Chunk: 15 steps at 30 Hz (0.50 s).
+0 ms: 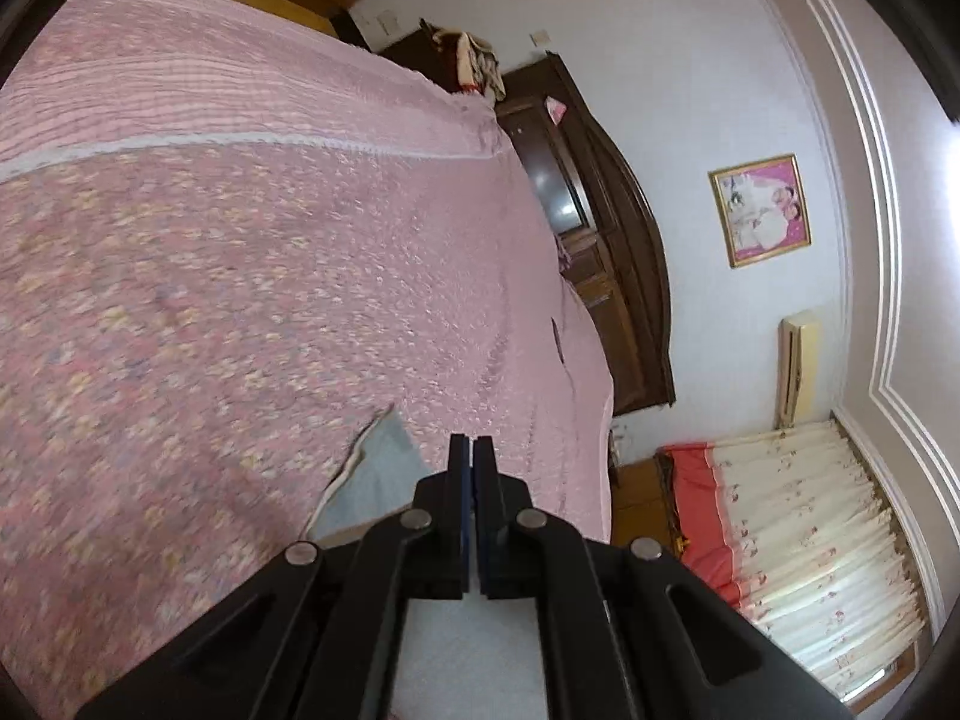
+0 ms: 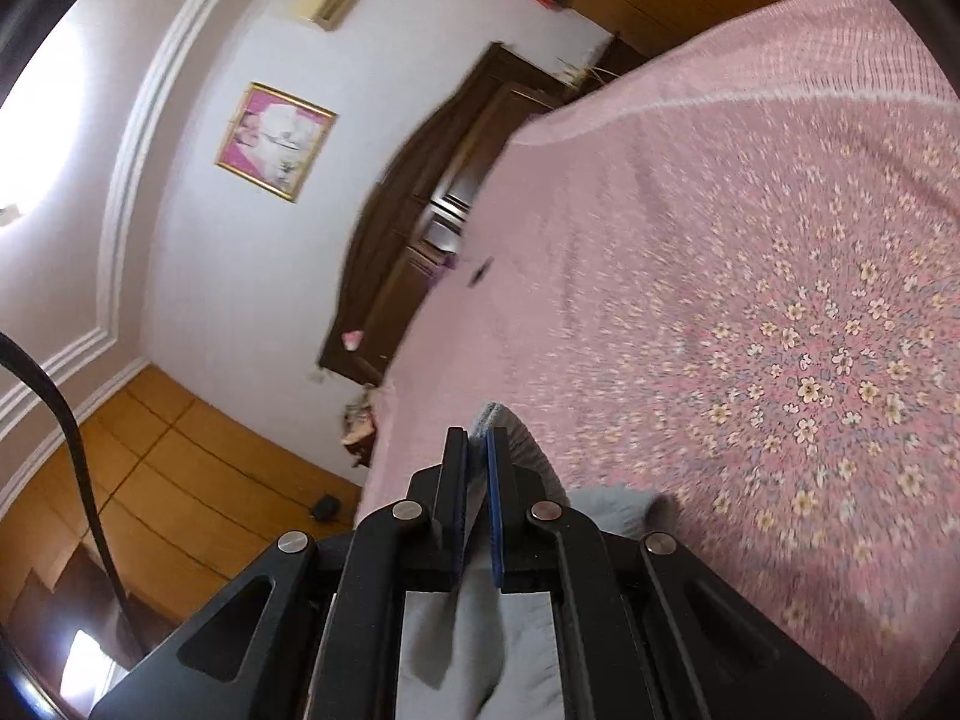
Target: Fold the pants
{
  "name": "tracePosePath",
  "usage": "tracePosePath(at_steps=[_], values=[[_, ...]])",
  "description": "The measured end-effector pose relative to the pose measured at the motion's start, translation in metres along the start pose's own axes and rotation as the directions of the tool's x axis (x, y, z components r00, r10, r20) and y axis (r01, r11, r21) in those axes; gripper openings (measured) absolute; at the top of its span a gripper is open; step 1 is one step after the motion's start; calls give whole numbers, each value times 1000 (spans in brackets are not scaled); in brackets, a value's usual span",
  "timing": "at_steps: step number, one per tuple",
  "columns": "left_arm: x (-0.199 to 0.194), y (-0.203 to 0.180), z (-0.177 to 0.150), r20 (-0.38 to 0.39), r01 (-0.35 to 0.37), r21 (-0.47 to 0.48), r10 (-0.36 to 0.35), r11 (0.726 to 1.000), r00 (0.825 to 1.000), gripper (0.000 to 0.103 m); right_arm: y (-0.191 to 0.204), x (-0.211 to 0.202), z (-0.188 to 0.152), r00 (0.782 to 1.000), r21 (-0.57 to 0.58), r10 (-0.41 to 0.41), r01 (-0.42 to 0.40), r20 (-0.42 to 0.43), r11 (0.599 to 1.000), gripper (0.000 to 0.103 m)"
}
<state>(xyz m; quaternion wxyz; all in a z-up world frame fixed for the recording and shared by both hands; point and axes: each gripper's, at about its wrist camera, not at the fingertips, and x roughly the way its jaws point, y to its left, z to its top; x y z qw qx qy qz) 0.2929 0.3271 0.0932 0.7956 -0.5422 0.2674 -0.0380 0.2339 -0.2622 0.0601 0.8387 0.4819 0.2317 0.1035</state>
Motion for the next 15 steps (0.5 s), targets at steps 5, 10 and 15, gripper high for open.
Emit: tracePosePath(at_steps=[5,10,15], values=[[30,-4,16,-31,-27,44,28,999,999,1,-4,24,13,1000,5,-18,18,1,1000,7],[62,5,25,-64,-84,65,88,994,994,1,2,47,14,999,-43,-49,49,3,998,7],[95,16,25,-93,-111,76,118,991,989,1,-1,68,13,988,-107,-151,147,-32,983,7]])
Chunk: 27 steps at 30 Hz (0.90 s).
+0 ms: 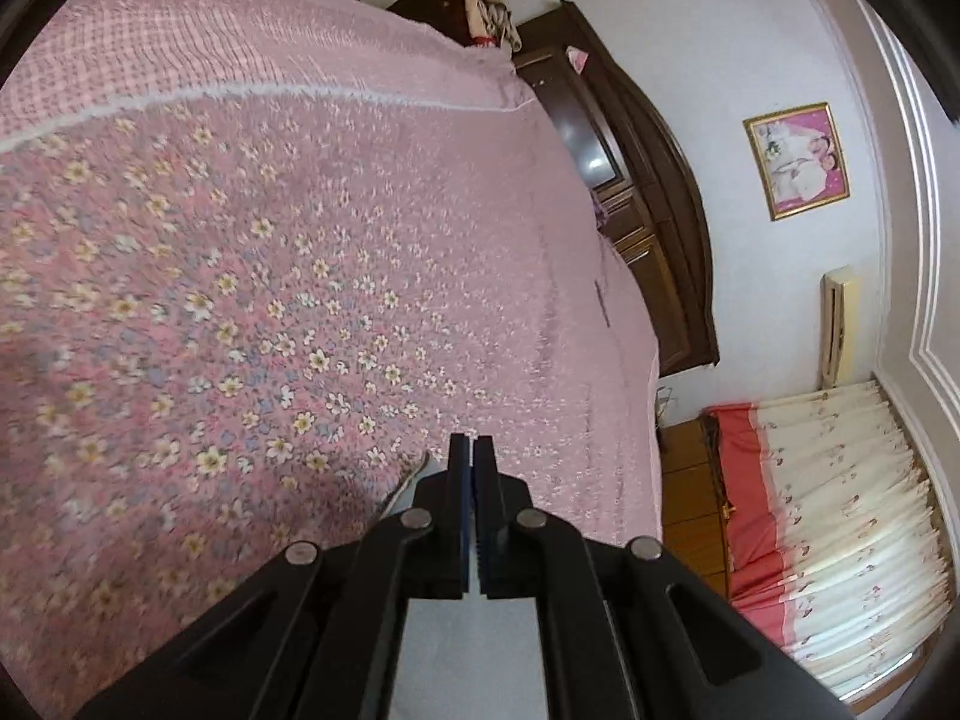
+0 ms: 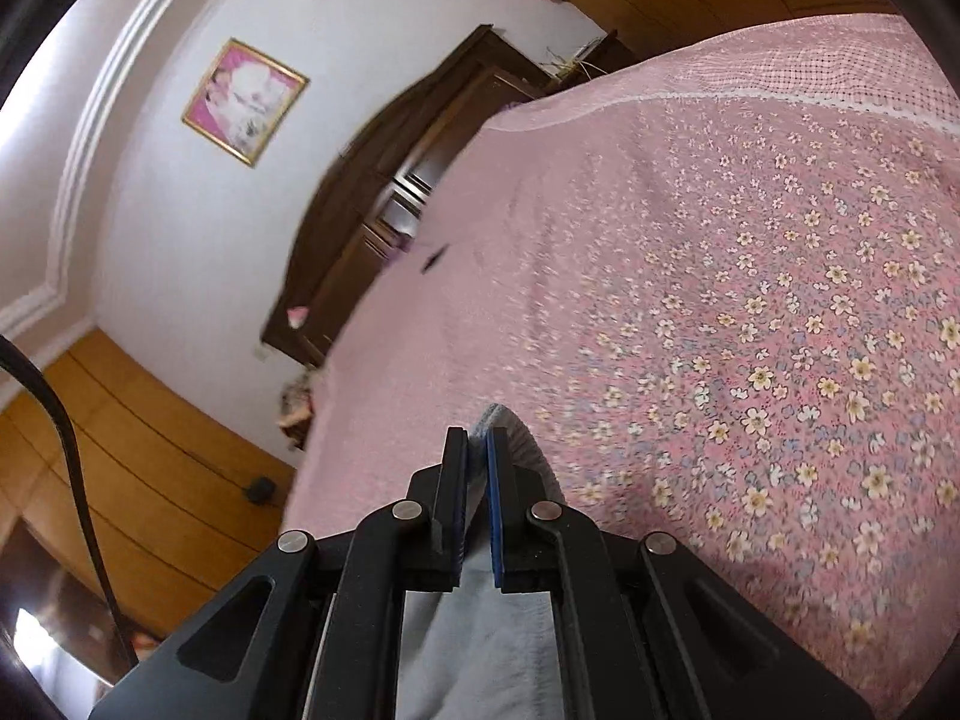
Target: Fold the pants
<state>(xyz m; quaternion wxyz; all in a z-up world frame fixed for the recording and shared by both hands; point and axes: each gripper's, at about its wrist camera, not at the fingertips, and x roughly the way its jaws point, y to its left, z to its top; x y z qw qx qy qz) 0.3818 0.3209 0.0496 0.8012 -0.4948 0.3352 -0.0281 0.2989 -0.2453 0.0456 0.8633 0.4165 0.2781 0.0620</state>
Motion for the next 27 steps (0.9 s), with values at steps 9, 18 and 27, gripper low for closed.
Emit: tracePosePath(at_steps=[9,18,27], values=[[13,-4,23,56,9,59,-12,998,998,29,-26,-2,0,979,77,-199,196,35,978,21],[-48,5,-19,-105,107,19,-105,994,989,63,-68,-49,-25,997,375,-77,68,10,925,73],[-3,24,-92,-312,-11,29,19,1000,950,64,-31,-69,-75,981,294,-84,133,-173,946,85]])
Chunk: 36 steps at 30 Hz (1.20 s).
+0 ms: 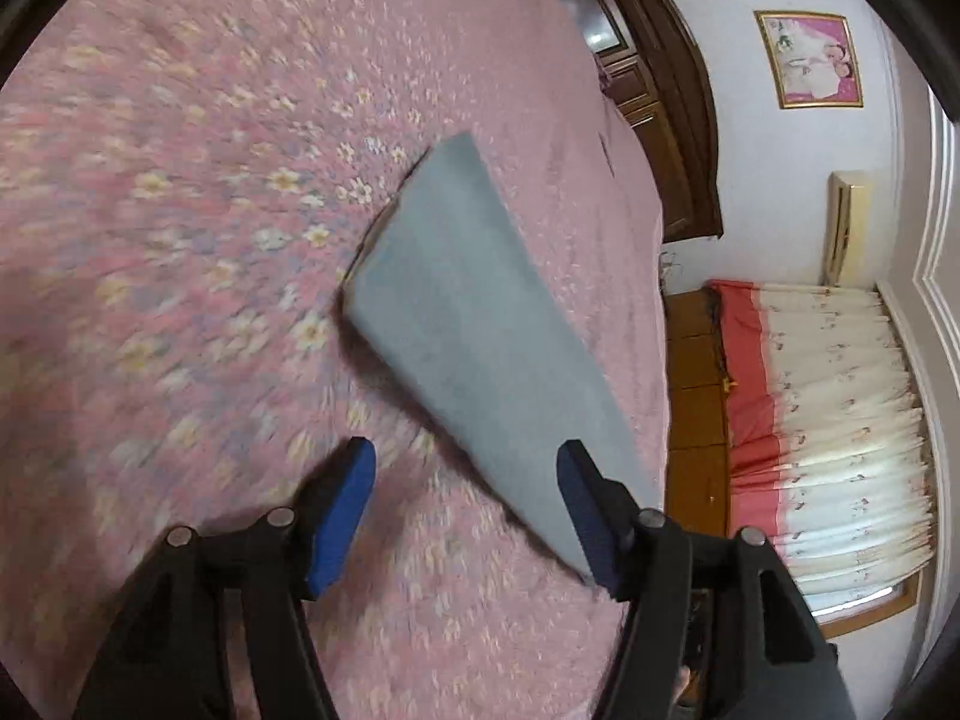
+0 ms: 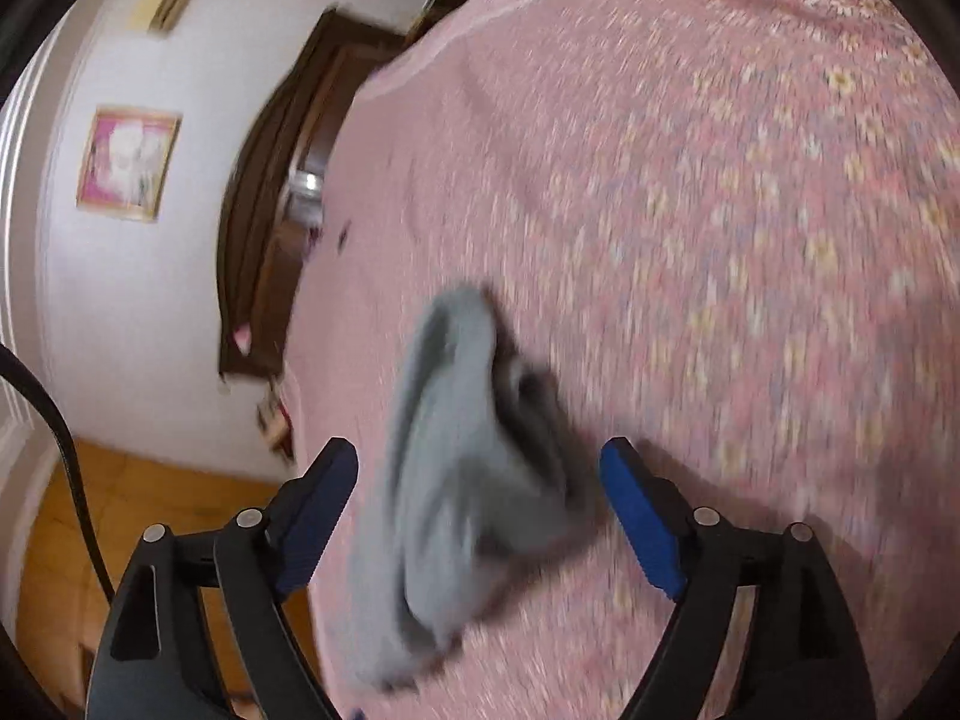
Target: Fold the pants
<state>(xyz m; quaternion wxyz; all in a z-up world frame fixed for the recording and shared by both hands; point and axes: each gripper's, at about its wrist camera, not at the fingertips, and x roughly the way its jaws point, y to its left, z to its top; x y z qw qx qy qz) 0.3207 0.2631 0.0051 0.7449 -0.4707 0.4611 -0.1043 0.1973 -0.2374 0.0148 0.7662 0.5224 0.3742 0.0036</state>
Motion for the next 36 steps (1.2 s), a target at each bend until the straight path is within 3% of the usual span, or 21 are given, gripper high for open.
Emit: tracePosePath(at_steps=[1,3,5,8,10,15,18,20,22,23,25,29,31,34,36], values=[[7,4,8,42,-24,-14,25,1000,999,62,1,4,-5,999,-16,-34,34,-16,999,85],[19,11,26,96,0,-74,7,997,995,58,1,19,-14,994,-57,-104,102,-36,993,85],[28,14,43,115,32,-87,-22,996,993,58,11,31,-18,986,-188,-167,161,-18,969,85],[30,17,53,128,48,-61,-40,997,991,50,28,40,-23,979,-394,-200,197,35,898,85],[30,19,54,136,24,-45,-18,999,991,42,27,43,-25,984,-436,-171,174,46,883,85],[32,14,45,189,0,-42,8,999,982,41,-7,40,-9,996,-284,28,-4,83,959,84],[29,15,24,211,-3,-92,23,996,977,43,-14,37,-6,995,-266,45,-19,92,964,77],[25,18,11,205,50,-117,-26,992,978,47,-19,34,-6,995,-255,51,-26,91,967,71],[25,22,9,211,87,-120,-60,989,976,46,-35,22,-4,995,-226,48,-27,89,974,47],[26,25,12,212,102,-131,-73,986,975,43,-40,22,-4,995,-204,47,-29,84,978,40],[31,33,18,195,82,-159,-51,984,980,8,-48,17,-1,995,-200,53,-36,82,979,32],[32,32,30,157,33,-135,-11,990,988,5,-49,14,3,996,-196,50,-35,72,980,28],[14,22,29,210,50,-100,-28,994,977,5,-43,11,7,995,-179,81,-70,52,981,26],[-12,-4,13,300,-4,13,-1,1000,954,5,-21,-11,16,995,-247,87,-75,39,966,26],[-29,-13,-4,327,-26,36,12,999,945,5,-6,-27,11,994,-283,92,-73,54,956,26]])
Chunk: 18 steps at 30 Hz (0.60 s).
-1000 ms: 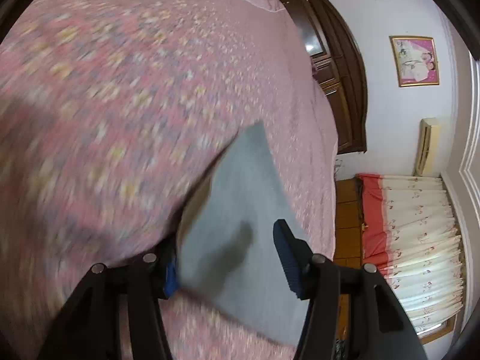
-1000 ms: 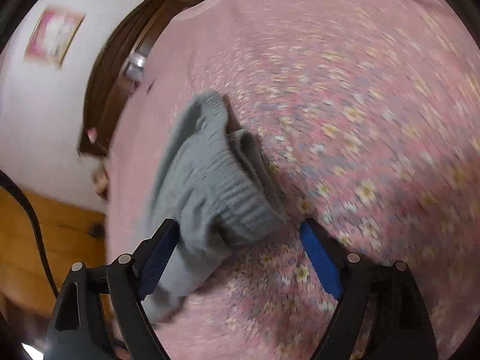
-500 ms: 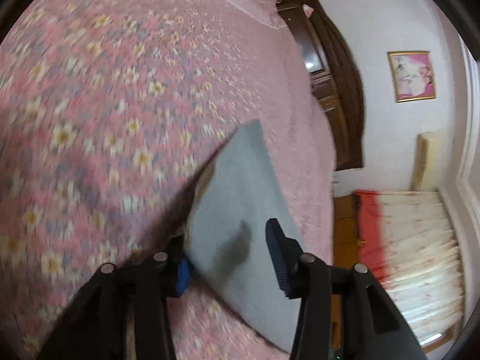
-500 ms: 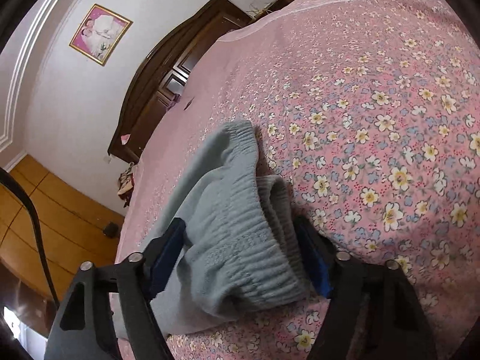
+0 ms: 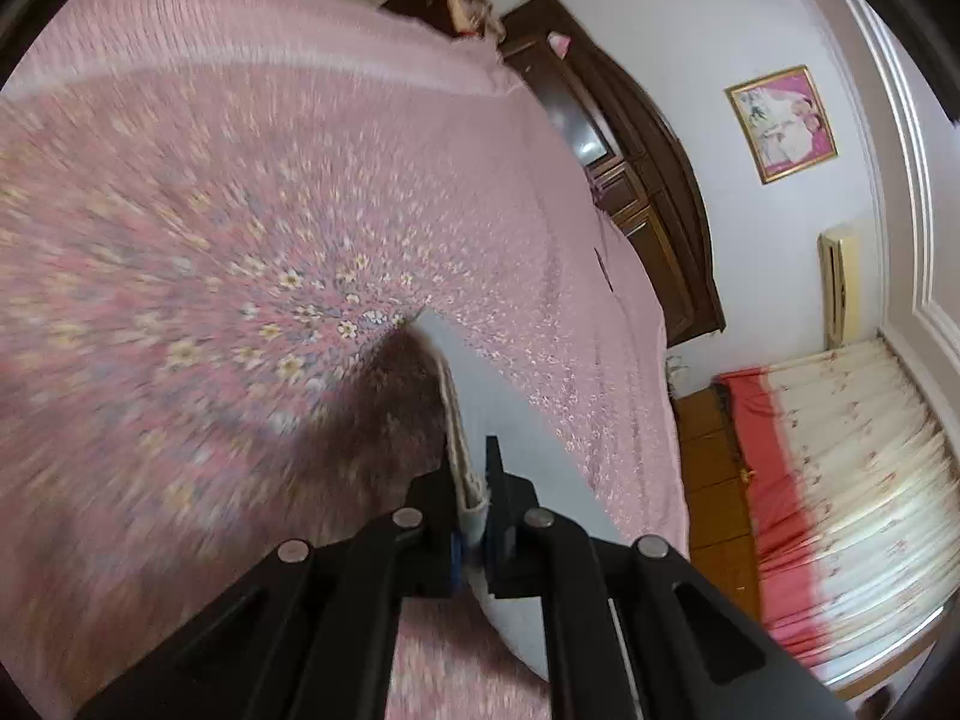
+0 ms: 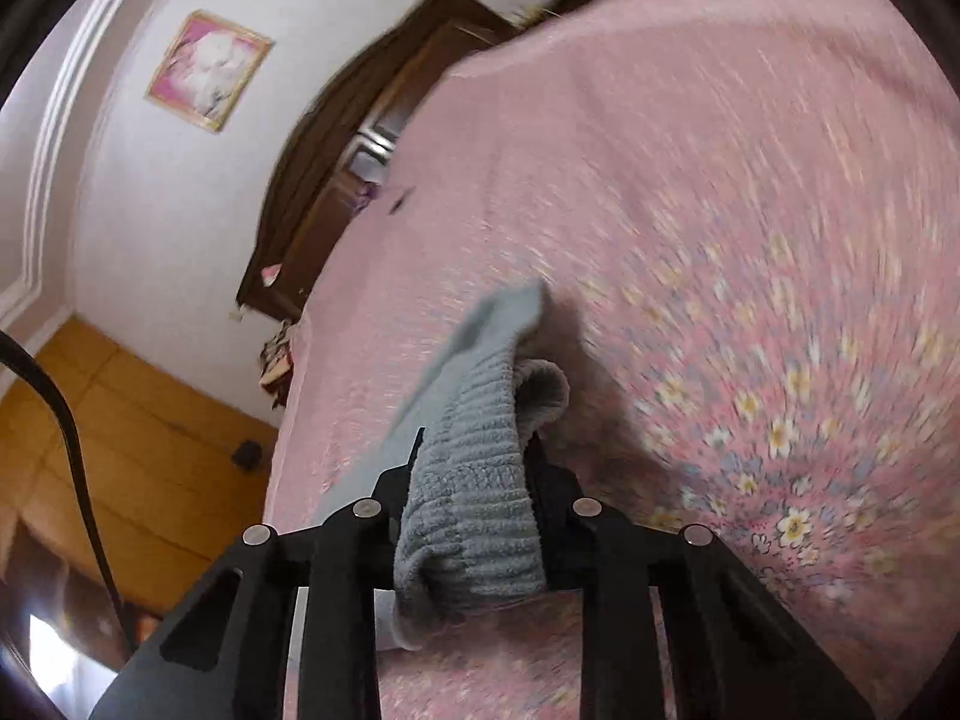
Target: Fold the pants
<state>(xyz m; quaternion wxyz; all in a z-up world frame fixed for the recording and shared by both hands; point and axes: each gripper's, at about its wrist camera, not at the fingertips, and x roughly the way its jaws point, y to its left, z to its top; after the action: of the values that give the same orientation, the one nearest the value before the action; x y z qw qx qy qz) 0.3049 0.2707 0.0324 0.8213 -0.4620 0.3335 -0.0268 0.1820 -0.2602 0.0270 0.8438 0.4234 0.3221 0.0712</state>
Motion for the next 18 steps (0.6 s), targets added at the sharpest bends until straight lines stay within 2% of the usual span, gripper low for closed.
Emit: tracePosePath(at_steps=[3,6,8,12,15,18], values=[[-28,-3,-7,-11,36,-30,-37,999,999,4,17,-18,-3,999,-58,-41,40,-7,998,26],[-71,5,-4,12,56,-20,-56,998,998,4,37,-41,-21,994,-177,-108,107,2,978,26],[-102,8,-9,39,82,-11,-82,997,996,4,41,-62,-32,996,-200,-87,86,6,976,26],[-156,15,-28,66,78,-14,-77,997,995,4,50,-101,-53,1000,-189,-22,26,20,982,26],[-193,26,-53,70,63,-8,-63,998,996,5,59,-116,-77,1000,-190,-26,28,12,981,26],[-216,46,-79,36,40,-19,-39,999,999,5,50,-135,-99,997,-213,-72,65,-24,975,26]])
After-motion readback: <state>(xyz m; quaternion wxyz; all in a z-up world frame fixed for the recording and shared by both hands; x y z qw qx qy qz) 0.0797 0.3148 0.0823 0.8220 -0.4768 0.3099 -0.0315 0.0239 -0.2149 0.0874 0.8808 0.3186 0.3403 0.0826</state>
